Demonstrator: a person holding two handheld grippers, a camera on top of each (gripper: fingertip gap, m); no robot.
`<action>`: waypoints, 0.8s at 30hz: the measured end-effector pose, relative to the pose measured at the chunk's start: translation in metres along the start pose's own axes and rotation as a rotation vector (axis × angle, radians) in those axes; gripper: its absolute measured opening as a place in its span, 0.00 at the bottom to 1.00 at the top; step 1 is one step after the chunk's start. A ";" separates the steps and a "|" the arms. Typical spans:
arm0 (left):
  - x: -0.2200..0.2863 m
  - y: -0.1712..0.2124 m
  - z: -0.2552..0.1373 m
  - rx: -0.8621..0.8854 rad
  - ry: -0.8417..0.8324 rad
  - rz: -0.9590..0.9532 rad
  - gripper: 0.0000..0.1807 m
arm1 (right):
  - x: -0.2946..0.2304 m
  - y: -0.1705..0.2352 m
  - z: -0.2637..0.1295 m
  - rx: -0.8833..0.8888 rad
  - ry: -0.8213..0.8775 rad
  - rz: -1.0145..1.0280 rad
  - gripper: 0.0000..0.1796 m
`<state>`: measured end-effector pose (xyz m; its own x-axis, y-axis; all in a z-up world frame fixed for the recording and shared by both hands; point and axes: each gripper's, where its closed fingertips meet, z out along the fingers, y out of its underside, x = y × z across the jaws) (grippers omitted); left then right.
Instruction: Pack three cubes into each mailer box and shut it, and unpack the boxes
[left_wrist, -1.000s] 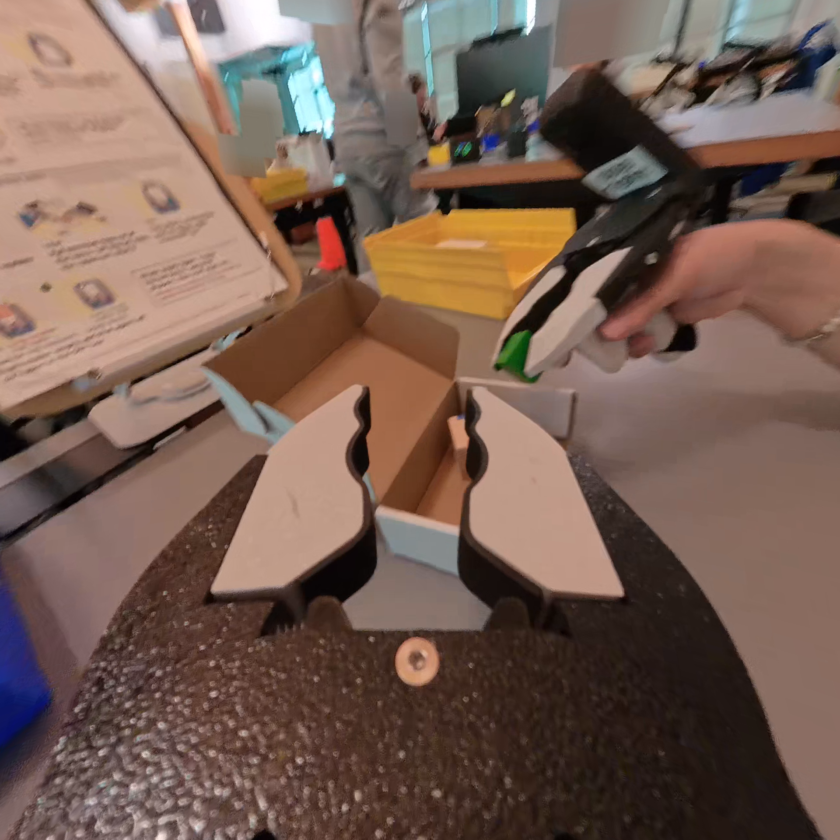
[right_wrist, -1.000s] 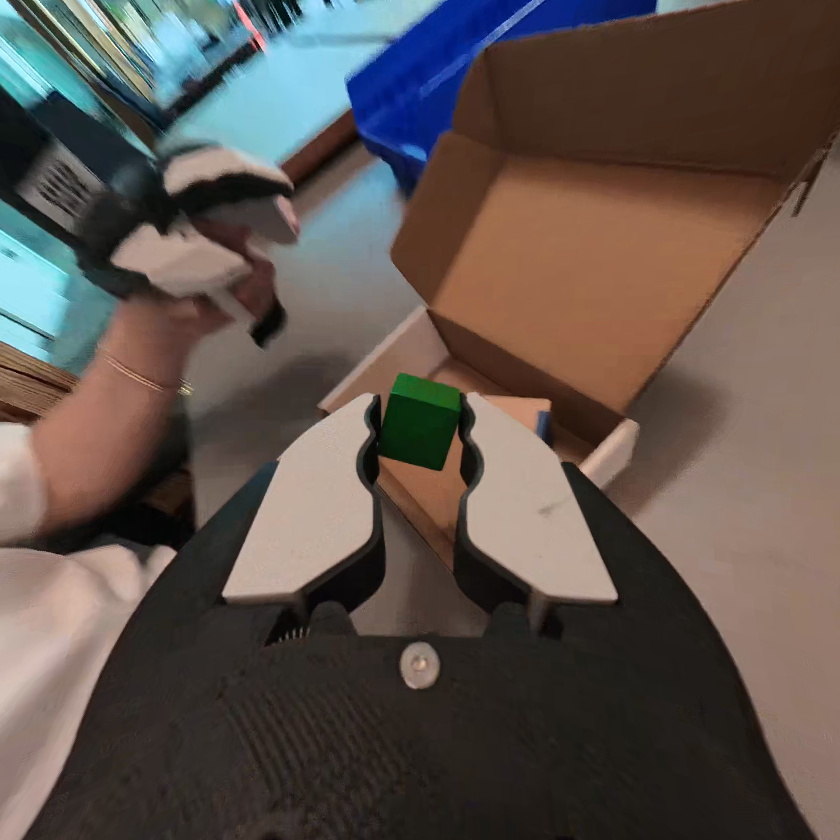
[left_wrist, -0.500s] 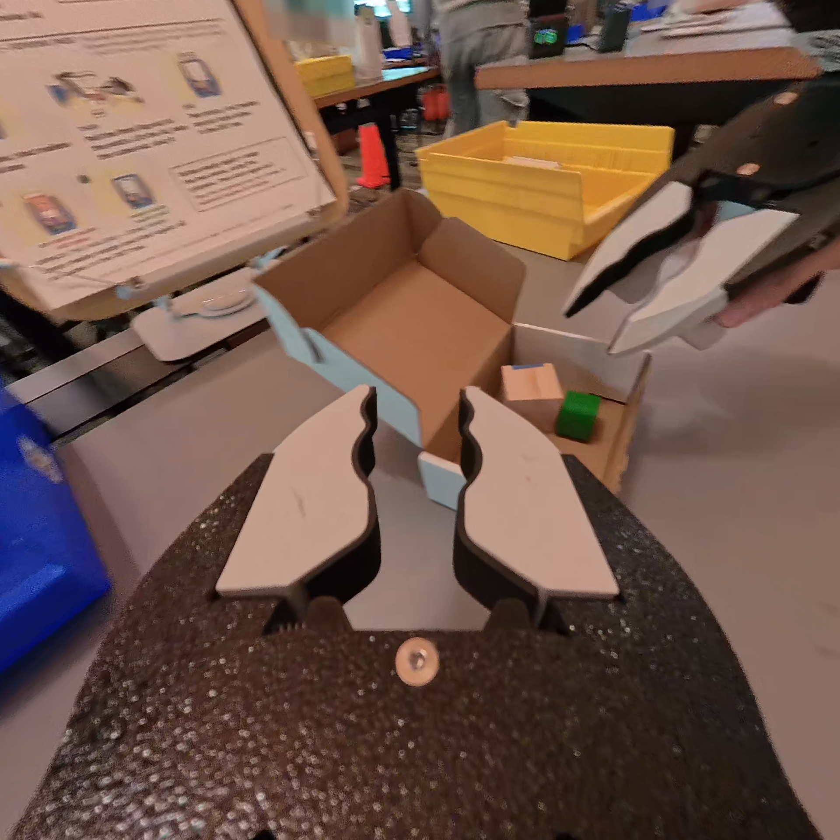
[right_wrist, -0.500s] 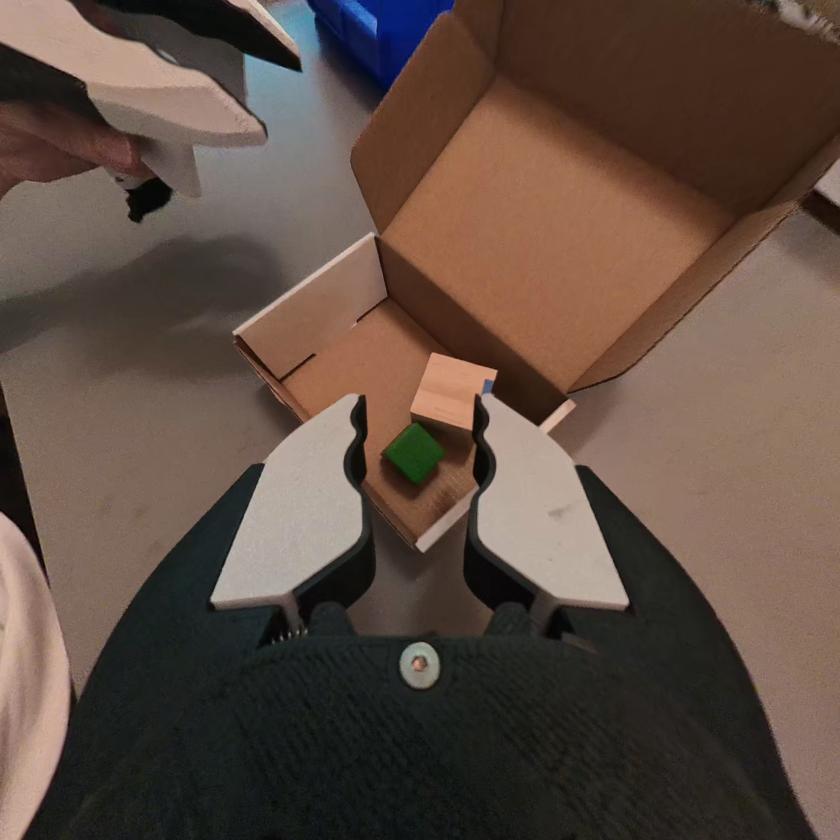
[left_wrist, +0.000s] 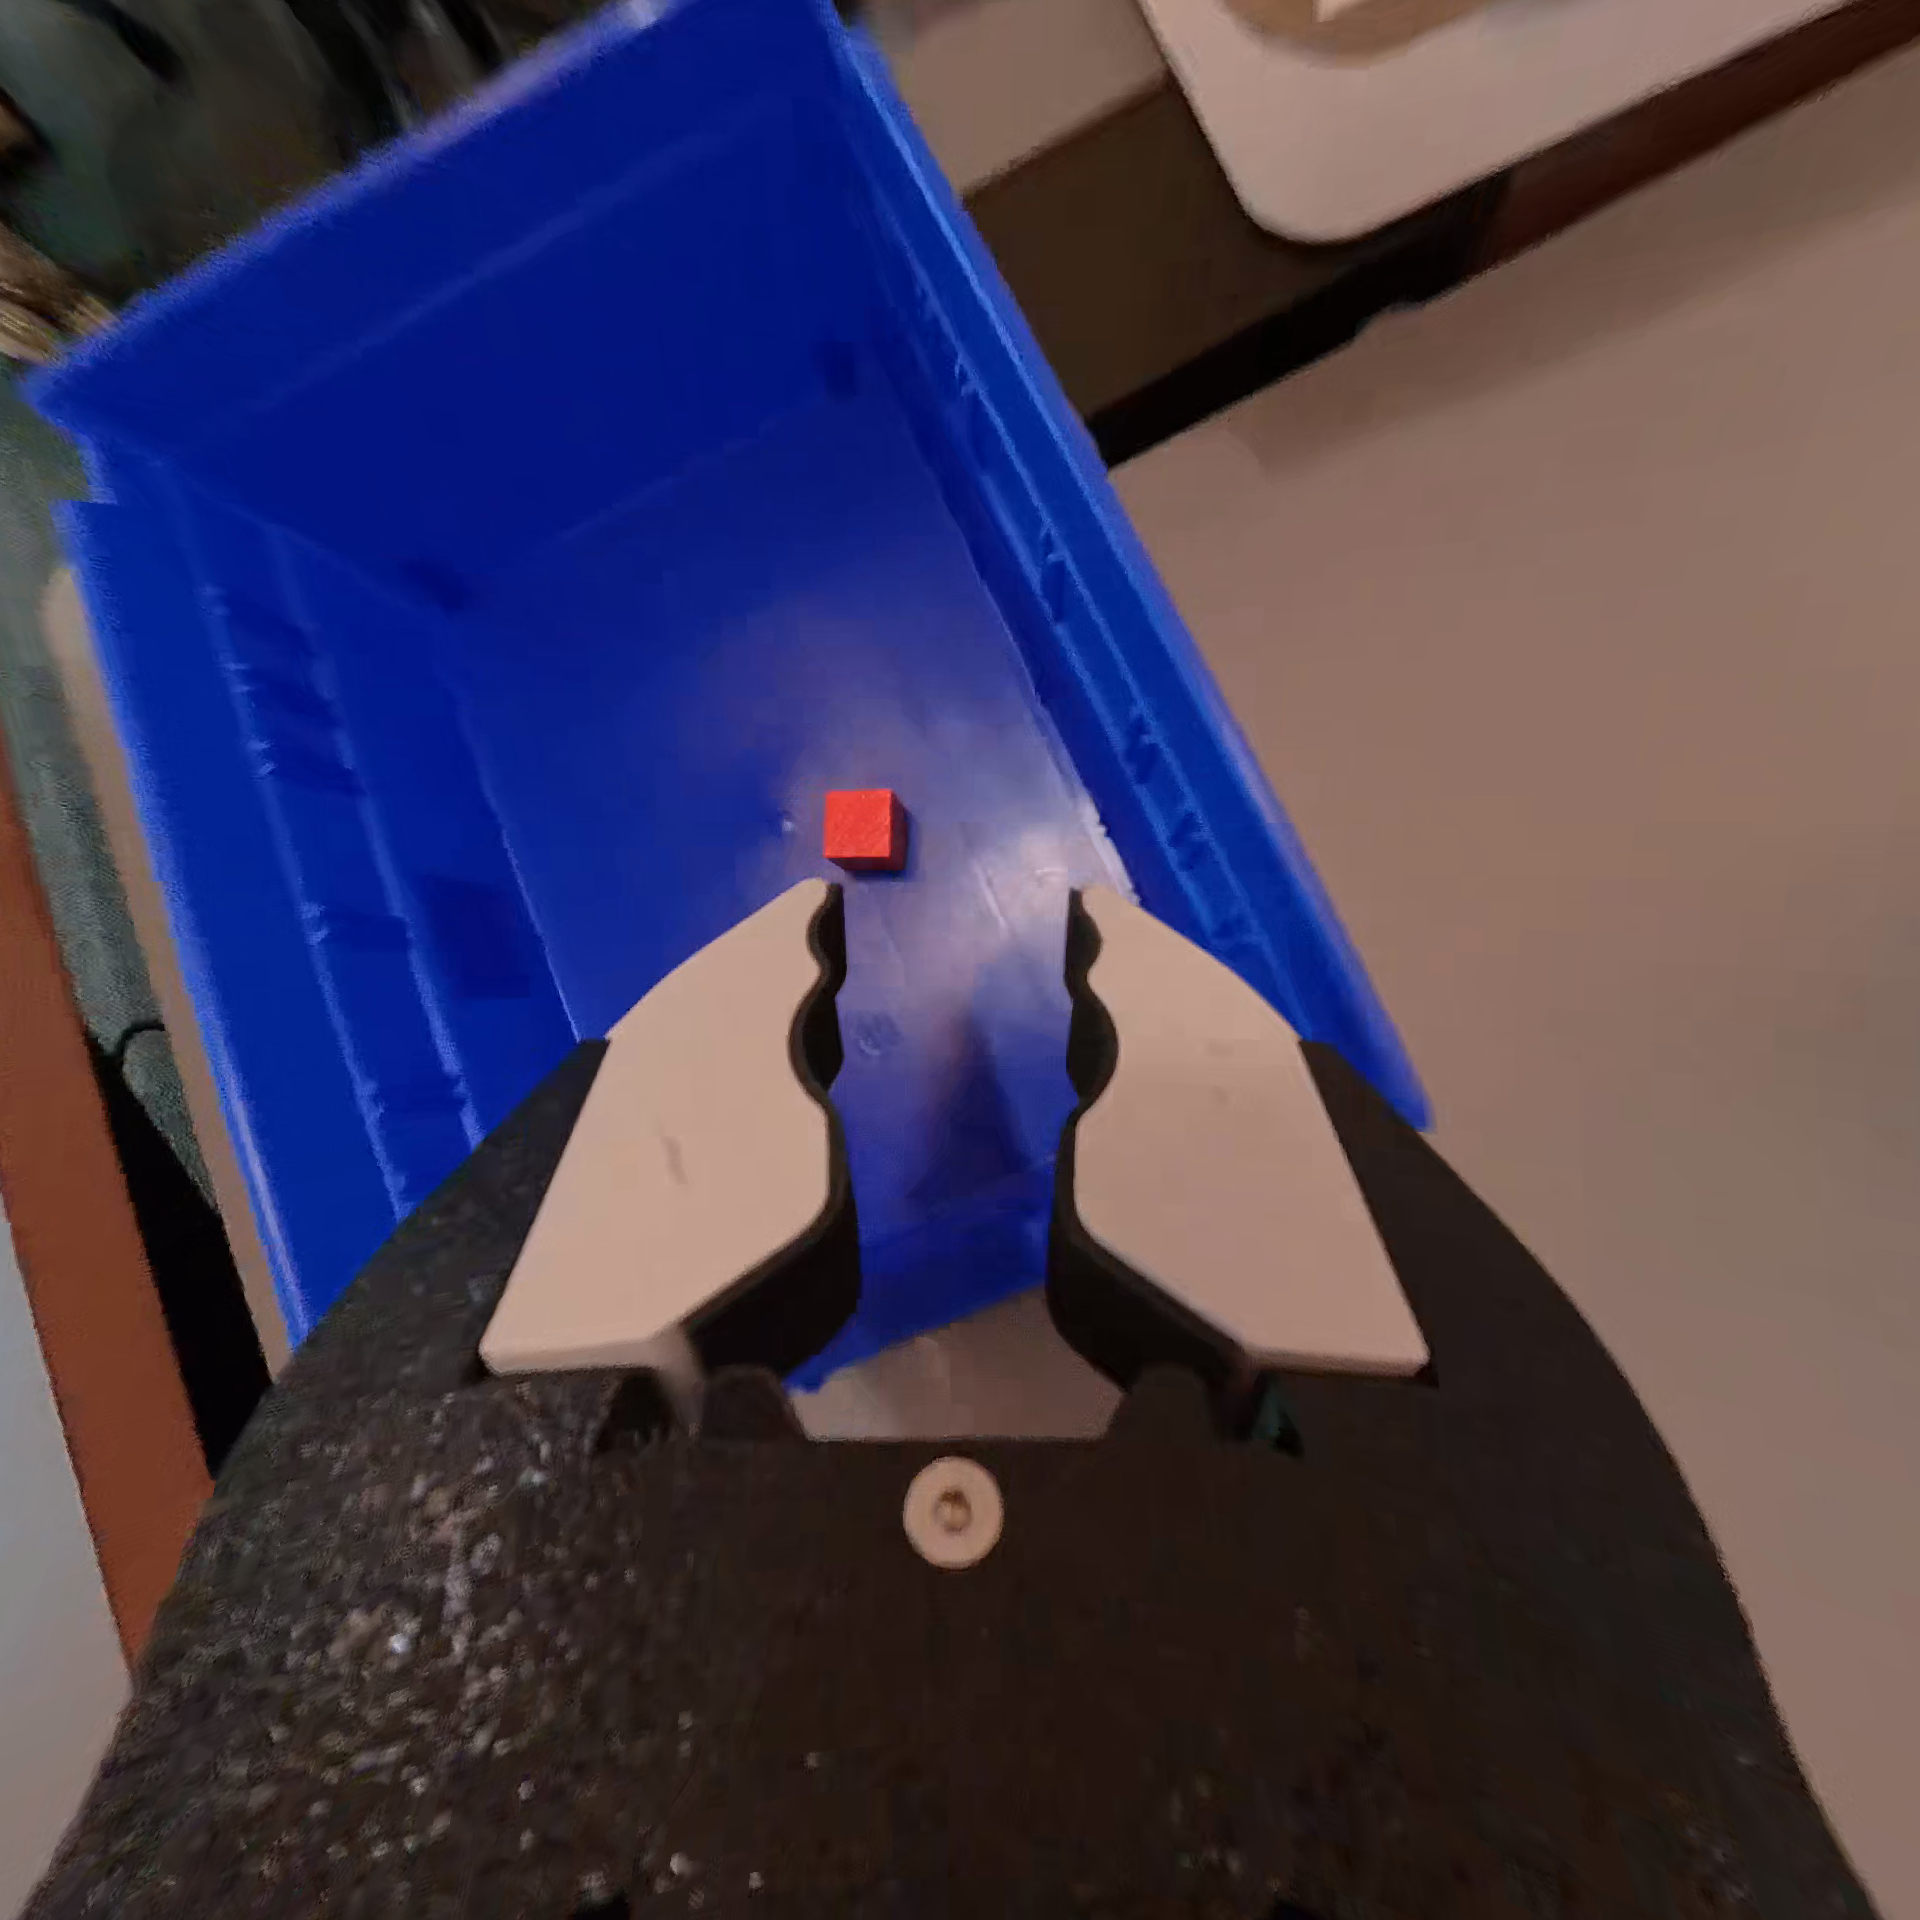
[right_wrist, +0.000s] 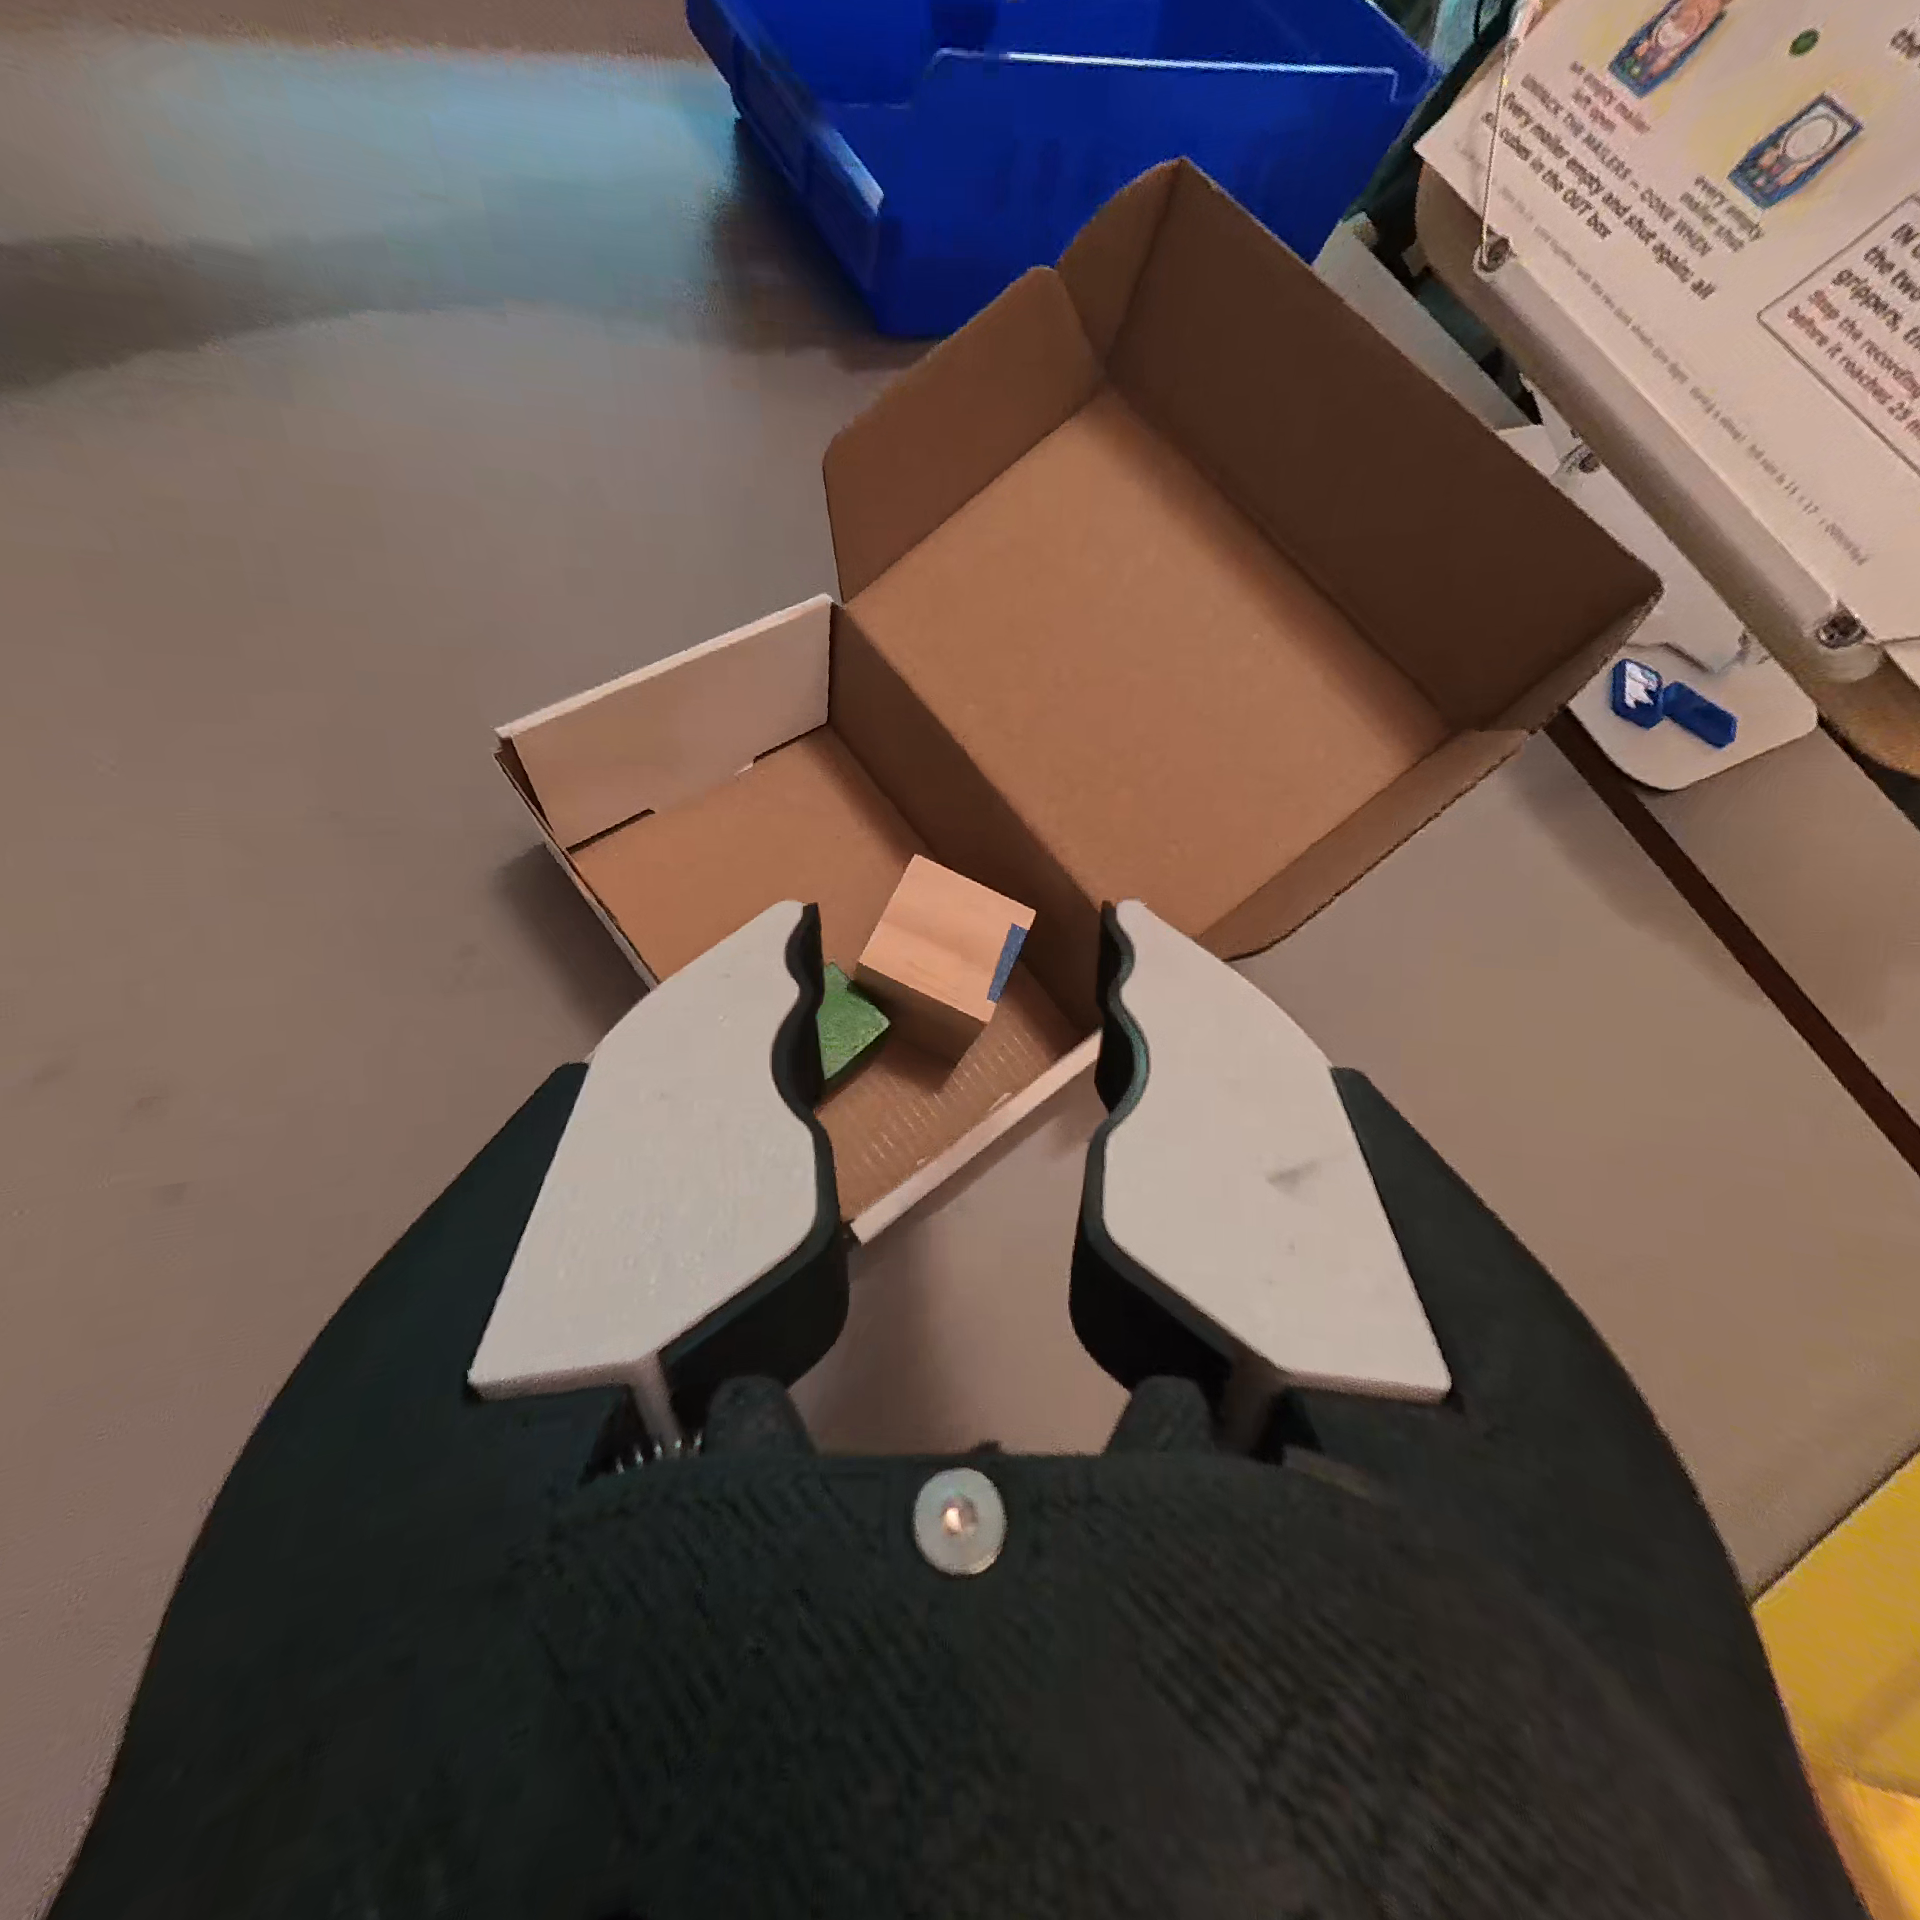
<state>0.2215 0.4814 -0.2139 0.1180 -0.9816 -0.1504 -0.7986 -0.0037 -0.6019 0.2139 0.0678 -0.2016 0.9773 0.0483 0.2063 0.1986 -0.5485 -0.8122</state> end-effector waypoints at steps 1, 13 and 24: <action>-0.005 0.001 0.011 -0.062 0.020 0.005 0.23 | -0.002 -0.001 0.000 0.005 -0.010 -0.008 0.28; -0.030 0.033 0.096 -0.378 0.024 -0.070 0.21 | 0.015 0.011 -0.014 0.046 -0.008 0.059 0.30; 0.017 -0.094 -0.081 0.498 0.128 -0.055 0.11 | 0.011 -0.017 -0.019 0.260 -0.111 0.252 0.34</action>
<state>0.2511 0.4493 -0.0962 0.0540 -0.9981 -0.0296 -0.4116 0.0048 -0.9114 0.2197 0.0617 -0.1757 0.9972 0.0368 -0.0659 -0.0504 -0.3255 -0.9442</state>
